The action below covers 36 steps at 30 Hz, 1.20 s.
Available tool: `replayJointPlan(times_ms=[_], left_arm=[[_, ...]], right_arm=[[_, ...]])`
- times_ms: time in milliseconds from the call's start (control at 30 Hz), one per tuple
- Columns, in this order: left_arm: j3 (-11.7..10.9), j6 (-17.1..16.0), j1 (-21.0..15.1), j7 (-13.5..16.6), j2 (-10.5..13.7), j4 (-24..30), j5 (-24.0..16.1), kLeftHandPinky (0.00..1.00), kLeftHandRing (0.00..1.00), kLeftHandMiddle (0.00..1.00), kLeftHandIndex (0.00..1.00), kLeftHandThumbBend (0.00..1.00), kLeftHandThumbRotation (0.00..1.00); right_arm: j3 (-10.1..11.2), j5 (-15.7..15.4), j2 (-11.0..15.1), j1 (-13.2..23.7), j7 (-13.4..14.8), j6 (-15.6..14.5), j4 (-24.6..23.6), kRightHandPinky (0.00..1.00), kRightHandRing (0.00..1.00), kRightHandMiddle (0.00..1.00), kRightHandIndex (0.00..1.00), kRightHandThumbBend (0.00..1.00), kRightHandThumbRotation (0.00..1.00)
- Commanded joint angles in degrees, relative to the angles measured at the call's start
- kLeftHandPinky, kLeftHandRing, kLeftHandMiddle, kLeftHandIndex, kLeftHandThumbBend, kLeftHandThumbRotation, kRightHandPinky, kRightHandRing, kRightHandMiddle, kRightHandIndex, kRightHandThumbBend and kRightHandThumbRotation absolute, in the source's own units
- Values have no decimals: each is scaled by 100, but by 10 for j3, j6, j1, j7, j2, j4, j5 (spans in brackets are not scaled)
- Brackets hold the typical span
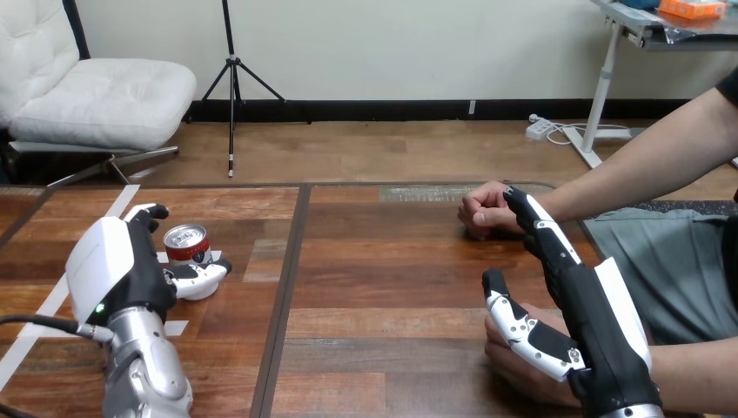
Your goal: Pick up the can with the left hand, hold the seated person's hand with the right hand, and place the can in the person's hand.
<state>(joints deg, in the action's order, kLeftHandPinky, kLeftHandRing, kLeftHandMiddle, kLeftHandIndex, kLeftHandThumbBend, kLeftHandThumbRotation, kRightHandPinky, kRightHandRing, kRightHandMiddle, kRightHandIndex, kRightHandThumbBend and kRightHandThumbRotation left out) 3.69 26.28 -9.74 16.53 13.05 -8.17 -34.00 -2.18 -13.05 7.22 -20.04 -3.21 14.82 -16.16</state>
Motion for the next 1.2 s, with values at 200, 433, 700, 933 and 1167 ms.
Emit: replayJointPlan(times_ms=[200,433,700,933,1167], left_arm=[[0,-32,-71,7,15,-52,8,63,75,80,78,79,17],[-1,-45,-87,19,16,-83,13,63,75,80,78,79,17],[-3,-51,-99,24,15,-105,19,62,75,80,78,79,18],[-3,-55,-112,28,15,-125,21,62,74,80,78,78,17],[-4,-67,-122,37,15,-147,24,61,74,79,78,78,16]], right_arm=[[4,3,6,18,0,0,-28,97,97,97,95,14,10],[4,6,6,18,-2,2,-28,97,97,97,95,14,10],[4,2,7,17,-1,4,-28,96,96,97,95,14,11],[3,5,5,17,-2,0,-29,95,97,97,95,14,11],[3,4,6,15,-3,-2,-32,96,97,97,95,14,11]])
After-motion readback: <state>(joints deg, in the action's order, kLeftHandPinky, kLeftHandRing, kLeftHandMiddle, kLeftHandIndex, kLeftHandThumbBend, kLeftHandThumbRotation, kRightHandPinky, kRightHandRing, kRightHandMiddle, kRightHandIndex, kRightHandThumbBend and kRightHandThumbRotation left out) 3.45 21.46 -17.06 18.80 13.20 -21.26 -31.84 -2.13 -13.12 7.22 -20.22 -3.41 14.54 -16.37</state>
